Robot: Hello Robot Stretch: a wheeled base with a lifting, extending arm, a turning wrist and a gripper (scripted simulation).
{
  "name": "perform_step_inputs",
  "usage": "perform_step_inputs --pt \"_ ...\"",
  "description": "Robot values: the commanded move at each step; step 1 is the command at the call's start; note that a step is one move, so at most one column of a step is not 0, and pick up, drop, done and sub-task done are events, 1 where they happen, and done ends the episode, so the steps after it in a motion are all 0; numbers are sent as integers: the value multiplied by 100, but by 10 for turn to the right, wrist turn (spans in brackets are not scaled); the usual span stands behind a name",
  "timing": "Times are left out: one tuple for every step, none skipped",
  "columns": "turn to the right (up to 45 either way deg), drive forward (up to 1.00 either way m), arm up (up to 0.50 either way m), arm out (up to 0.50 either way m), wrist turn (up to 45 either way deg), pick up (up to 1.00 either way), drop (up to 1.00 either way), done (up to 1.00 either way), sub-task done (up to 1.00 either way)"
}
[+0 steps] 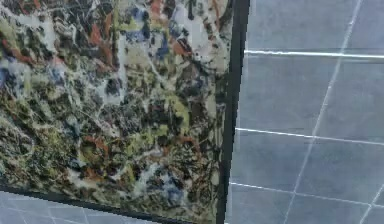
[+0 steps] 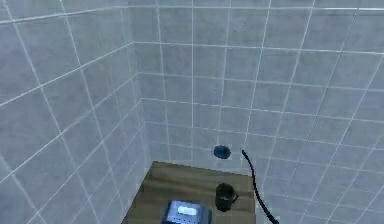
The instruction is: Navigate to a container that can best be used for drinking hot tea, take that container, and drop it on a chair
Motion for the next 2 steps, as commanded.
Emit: perform_step_inputs --pt "270 0 0 0 0 0 0 0 0" --pt "0 5 0 0 0 0 0 0 0"
